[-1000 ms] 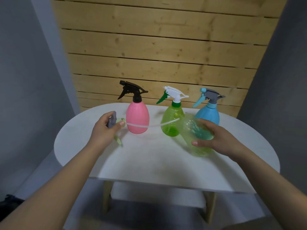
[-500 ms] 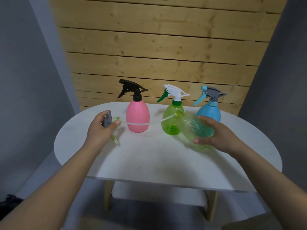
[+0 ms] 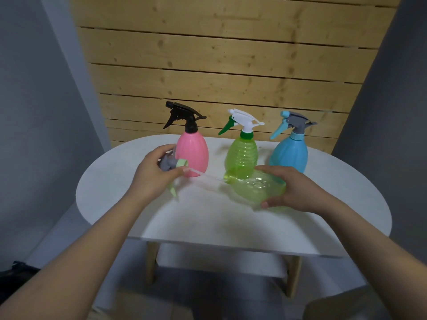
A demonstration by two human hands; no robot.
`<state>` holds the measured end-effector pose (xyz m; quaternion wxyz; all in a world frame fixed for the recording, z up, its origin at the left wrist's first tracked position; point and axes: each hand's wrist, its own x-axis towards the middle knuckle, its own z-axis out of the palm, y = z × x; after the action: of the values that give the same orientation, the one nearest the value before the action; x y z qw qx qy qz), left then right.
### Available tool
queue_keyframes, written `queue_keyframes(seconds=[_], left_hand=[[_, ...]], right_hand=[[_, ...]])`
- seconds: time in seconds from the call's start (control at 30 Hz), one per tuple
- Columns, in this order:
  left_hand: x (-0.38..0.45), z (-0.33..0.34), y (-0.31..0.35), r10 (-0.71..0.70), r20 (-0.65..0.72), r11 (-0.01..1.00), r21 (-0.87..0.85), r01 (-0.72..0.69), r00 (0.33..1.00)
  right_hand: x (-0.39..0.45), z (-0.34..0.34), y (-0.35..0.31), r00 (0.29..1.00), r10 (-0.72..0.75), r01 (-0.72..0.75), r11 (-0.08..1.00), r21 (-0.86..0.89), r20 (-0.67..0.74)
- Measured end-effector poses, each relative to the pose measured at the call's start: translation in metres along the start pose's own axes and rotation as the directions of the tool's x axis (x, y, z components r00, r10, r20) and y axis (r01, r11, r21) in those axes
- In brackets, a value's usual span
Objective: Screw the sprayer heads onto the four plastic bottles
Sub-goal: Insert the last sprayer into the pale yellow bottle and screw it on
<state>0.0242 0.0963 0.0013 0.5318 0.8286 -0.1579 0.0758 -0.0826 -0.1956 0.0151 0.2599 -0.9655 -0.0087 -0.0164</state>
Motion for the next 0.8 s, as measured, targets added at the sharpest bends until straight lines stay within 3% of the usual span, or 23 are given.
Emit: queue_keyframes(seconds=[0.17, 0.33, 0.57, 0.8], left_hand=[[-0.008, 0.021, 0.015, -0.003, 0.187, 1.0, -0.007, 0.004, 0.982], [-0.007, 0.021, 0.02, -0.076, 0.245, 0.996, -0.022, 0.084, 0.966], [-0.009, 0.013, 0.024, -0.076, 0.527, 0.99, -0.062, 0.127, 0.846], [-0.014, 0.013, 0.026, -0.01, 0.514, 1.0, -0.007, 0.015, 0.858]], right_hand=[[0.001, 0.011, -0.013, 0.999, -0.029, 0.027, 0.999, 0.034, 0.043], [0.002, 0.01, -0.017, 0.999, -0.043, 0.04, 0.992, 0.121, 0.026], [0.0, 0.015, -0.021, 0.998, -0.058, 0.053, 0.986, 0.157, 0.028], [-0.001, 0.009, -0.022, 0.976, -0.034, -0.031, 0.954, 0.298, 0.213]])
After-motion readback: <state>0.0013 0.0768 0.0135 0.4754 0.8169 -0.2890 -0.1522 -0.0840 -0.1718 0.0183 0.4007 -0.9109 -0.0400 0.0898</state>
